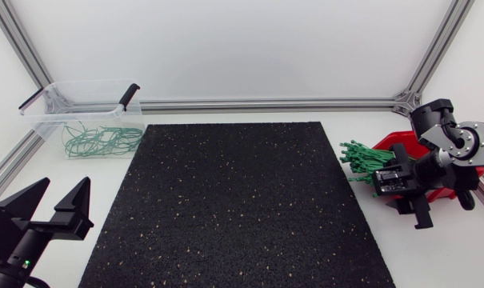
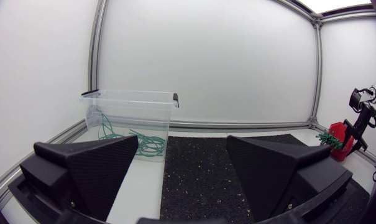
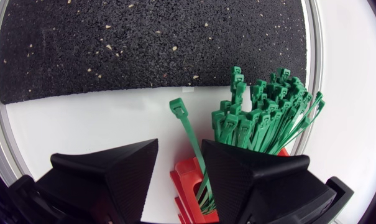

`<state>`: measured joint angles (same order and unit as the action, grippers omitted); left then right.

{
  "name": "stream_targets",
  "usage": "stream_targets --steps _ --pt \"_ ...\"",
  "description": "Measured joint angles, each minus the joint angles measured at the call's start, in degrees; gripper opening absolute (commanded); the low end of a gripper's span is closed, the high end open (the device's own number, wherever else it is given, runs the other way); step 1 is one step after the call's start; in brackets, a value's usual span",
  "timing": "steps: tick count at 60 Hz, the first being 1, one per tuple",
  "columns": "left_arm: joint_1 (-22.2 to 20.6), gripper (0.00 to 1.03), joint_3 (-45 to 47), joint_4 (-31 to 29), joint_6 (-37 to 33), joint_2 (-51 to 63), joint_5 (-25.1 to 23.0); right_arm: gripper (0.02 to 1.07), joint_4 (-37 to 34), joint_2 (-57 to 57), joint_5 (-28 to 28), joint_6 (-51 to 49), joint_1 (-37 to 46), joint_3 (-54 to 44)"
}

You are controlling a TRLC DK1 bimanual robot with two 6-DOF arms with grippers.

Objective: Take a green cable tie from the red box, thread the tail through the head to close it, then place it in the transparent bin on the left.

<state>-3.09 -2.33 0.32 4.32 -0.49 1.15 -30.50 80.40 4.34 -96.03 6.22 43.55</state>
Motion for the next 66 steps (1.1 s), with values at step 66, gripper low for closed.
stream_targets --steps 66 --pt "-0.5 0.99 0.0 0.0 0.0 0.0 0.0 0.08 3.5 -5.6 0.2 -1.5 0.2 -2.8"
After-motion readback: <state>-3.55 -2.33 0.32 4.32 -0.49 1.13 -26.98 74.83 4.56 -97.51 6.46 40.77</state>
